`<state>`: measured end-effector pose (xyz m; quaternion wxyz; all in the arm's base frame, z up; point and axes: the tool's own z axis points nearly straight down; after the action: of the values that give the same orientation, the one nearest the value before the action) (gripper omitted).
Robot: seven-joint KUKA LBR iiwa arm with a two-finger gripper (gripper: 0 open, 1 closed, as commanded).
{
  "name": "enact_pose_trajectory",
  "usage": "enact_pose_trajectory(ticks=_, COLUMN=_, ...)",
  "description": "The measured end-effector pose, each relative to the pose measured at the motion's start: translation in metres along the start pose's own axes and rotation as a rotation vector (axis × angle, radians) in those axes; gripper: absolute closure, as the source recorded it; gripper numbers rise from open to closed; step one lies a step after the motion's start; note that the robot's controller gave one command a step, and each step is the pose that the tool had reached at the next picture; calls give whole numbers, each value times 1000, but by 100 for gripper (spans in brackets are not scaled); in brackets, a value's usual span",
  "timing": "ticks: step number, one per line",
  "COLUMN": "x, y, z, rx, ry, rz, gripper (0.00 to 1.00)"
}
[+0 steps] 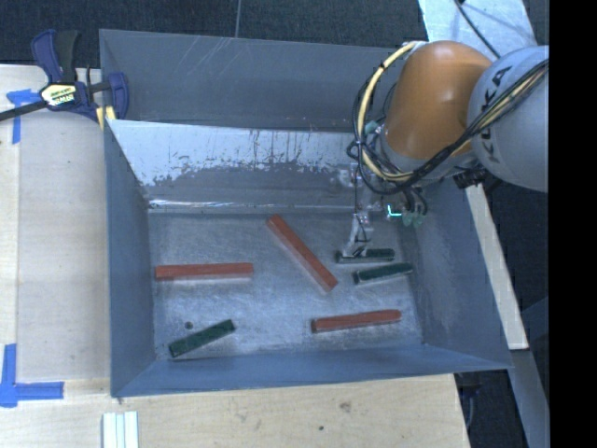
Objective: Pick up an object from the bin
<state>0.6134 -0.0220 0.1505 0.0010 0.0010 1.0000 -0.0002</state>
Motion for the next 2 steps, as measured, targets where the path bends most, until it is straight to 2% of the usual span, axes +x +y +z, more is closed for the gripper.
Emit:
enact_pose_trajectory(ticks=1, x=39, y=18, z=-62, rx=0, ry=-4, rz=-190, gripper=0)
enact_pose_trajectory(ticks=2, x=23, y=-2, z=84, rx=-1, ry=6, rz=-171, gripper=0)
